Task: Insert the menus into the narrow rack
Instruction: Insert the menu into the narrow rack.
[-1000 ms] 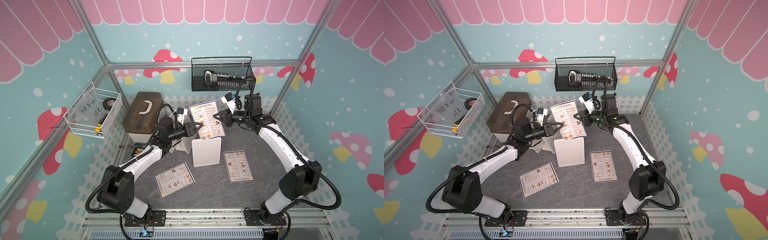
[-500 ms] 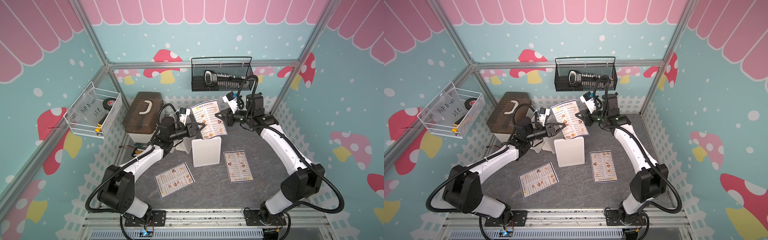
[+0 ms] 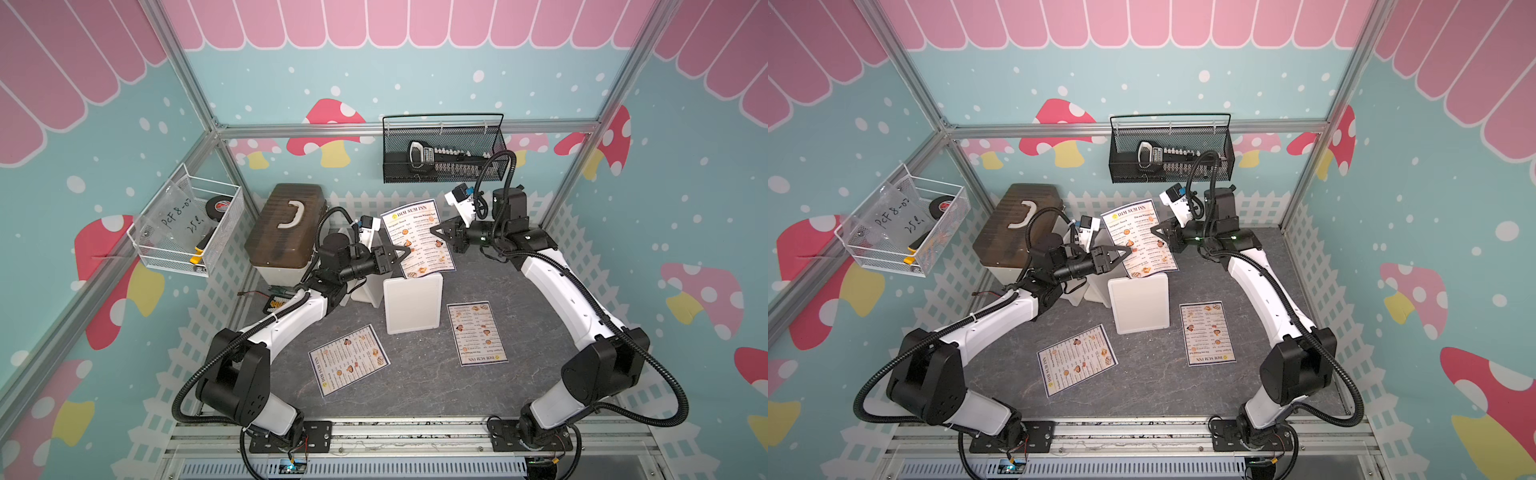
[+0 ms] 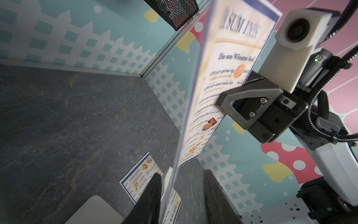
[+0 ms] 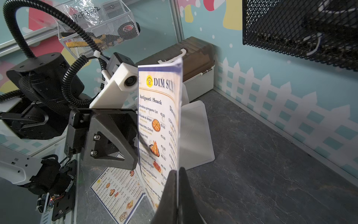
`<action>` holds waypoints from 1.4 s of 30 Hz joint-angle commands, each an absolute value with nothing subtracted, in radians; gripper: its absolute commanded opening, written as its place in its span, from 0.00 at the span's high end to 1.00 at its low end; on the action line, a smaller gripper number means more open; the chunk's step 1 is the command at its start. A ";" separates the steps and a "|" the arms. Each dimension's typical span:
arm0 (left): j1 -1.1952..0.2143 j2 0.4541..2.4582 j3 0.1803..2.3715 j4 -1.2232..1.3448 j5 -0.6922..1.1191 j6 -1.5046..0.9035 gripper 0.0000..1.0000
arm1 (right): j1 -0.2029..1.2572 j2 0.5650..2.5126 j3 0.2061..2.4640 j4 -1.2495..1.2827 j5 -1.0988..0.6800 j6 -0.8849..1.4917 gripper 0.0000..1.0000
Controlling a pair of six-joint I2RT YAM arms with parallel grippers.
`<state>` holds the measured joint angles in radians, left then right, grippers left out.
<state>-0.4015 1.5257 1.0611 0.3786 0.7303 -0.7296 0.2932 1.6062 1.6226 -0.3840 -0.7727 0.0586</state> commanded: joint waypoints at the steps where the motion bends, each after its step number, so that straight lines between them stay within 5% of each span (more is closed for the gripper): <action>1: -0.405 1.542 1.090 0.391 0.739 -0.722 0.65 | 0.285 1.582 1.616 -0.405 -0.766 0.023 1.00; 42: -0.428 1.588 1.147 0.336 0.729 -0.701 0.51 | 0.229 1.542 1.547 -0.394 -0.876 -0.083 1.00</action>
<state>-0.4324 1.5753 1.1130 0.3466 0.7338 -0.7212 0.2359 1.5608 1.5589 -0.4004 -0.8387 -0.0494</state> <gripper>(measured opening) 0.483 0.047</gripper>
